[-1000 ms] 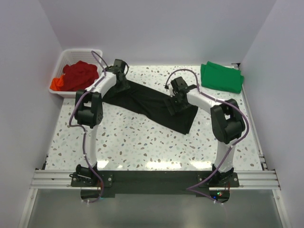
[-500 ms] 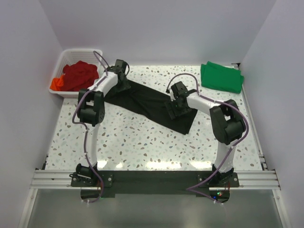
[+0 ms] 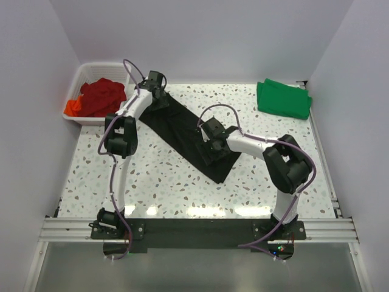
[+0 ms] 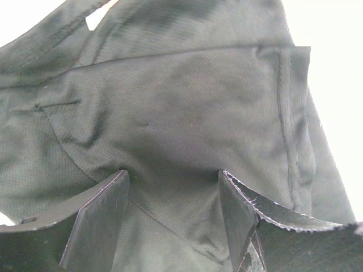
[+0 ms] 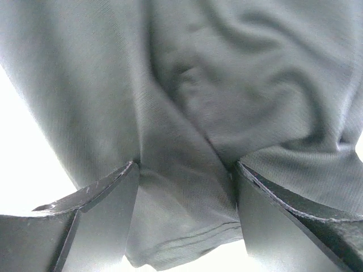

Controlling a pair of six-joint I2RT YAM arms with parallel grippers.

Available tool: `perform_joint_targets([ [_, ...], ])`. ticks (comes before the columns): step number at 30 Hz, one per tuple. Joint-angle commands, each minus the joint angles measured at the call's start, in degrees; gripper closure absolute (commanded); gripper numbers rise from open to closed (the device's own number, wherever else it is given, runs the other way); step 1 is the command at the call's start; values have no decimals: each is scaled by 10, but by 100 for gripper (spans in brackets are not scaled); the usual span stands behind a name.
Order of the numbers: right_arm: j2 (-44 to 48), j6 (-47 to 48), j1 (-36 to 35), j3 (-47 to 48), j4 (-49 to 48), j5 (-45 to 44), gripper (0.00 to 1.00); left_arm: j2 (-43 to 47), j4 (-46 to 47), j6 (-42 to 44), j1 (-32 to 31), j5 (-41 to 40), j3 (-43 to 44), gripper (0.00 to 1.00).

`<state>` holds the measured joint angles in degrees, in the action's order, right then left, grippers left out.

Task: Fold and stack the t-shirts
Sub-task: Fold the tshirt

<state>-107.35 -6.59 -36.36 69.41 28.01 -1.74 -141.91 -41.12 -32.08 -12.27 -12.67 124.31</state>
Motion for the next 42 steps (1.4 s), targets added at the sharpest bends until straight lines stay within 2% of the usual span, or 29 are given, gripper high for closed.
perform_joint_targets([
  [1, -22, -59, -63, -22, 72, 73, 30, -28, 28, 32, 9, 30, 39, 30],
  [14, 31, -172, -179, -87, 41, 91, 30, -54, 79, 63, 21, 72, 81, 26],
  [19, 39, -197, -232, -69, 42, 90, 30, -65, 92, 72, 22, 87, 82, 25],
  [24, 66, -194, -262, -21, 90, 34, 30, -42, 97, 76, 22, 92, 75, 24],
  [31, 119, -151, -262, 96, 167, -61, 28, 69, 109, 84, 21, 94, 40, 24],
  [34, 121, -126, -260, 156, 185, -141, 26, 108, 86, 81, 20, 88, 26, 24],
  [37, 107, -110, -225, 214, 178, -182, 24, 159, 71, 73, 18, 79, -22, 24],
  [42, 44, -131, -78, 303, 141, -155, 24, 248, 27, 49, 8, 49, -125, 24],
])
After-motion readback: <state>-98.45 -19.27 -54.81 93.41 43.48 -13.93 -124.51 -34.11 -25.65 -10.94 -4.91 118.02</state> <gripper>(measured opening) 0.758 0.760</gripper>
